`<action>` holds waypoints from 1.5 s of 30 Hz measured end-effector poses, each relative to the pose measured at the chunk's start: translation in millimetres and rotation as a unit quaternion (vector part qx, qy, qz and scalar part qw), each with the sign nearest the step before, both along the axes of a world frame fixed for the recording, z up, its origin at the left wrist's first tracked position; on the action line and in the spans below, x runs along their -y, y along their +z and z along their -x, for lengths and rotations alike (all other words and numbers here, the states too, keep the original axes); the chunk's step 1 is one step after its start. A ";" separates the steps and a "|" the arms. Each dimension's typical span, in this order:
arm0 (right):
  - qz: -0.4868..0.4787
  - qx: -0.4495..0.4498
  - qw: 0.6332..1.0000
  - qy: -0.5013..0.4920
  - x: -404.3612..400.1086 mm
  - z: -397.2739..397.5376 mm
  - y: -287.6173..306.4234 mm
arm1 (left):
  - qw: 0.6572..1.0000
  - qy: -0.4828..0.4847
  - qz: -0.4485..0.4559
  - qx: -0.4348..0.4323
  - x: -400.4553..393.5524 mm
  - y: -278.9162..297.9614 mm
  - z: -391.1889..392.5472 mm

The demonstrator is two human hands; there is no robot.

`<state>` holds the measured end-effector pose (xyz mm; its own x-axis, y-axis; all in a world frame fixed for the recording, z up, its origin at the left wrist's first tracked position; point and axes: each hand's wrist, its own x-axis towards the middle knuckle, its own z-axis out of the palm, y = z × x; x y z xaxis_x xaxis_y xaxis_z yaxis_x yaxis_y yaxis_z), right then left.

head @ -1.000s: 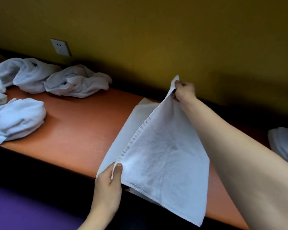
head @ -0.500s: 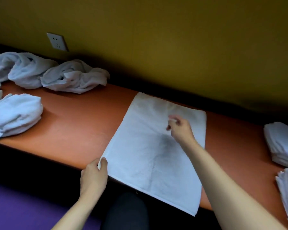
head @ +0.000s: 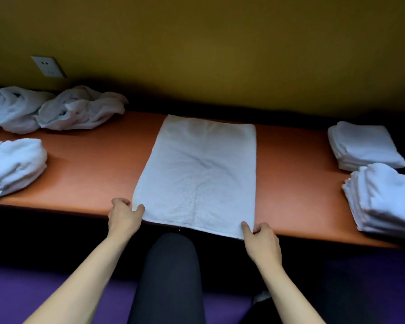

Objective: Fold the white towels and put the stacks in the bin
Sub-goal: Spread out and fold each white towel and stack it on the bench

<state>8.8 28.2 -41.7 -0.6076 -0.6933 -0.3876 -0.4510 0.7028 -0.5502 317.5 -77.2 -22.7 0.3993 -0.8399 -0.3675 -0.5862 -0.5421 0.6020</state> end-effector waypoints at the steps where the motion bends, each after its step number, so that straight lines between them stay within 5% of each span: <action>1: 0.010 0.035 0.999 -0.021 0.3 -2.3 1.4 | 1.000 0.002 -0.011 -0.010 2.1 0.0 -2.1; 4: 0.083 0.117 0.987 -0.068 -2.8 -3.0 10.4 | 0.998 0.016 -0.007 -0.058 0.5 4.7 -3.7; 12: 0.203 0.160 0.960 -0.103 -42.0 32.0 37.8 | 0.944 0.115 0.063 -0.301 -57.3 22.5 5.4; 21: 0.299 0.244 0.915 -0.117 -85.8 56.1 68.7 | 0.892 0.135 0.114 -0.415 -121.3 54.2 23.2; 28: 0.365 0.434 0.805 -0.174 -54.4 64.6 86.3 | 0.786 0.147 0.114 -0.590 -99.8 68.7 26.3; 30: 0.377 0.415 0.820 -0.116 -33.6 71.6 85.5 | 0.838 0.061 0.142 -0.523 -87.3 70.5 29.1; 33: 0.380 0.285 0.878 -0.056 5.7 81.1 82.7 | 0.932 -0.009 0.218 -0.290 -60.4 66.8 32.1; 39: 0.374 0.068 0.925 0.008 95.1 103.1 60.3 | 0.954 -0.064 0.290 -0.036 10.7 56.5 33.4; 45: 0.339 0.093 0.936 -0.003 169.7 109.2 31.1 | 0.955 -0.066 0.280 -0.068 85.0 24.3 46.9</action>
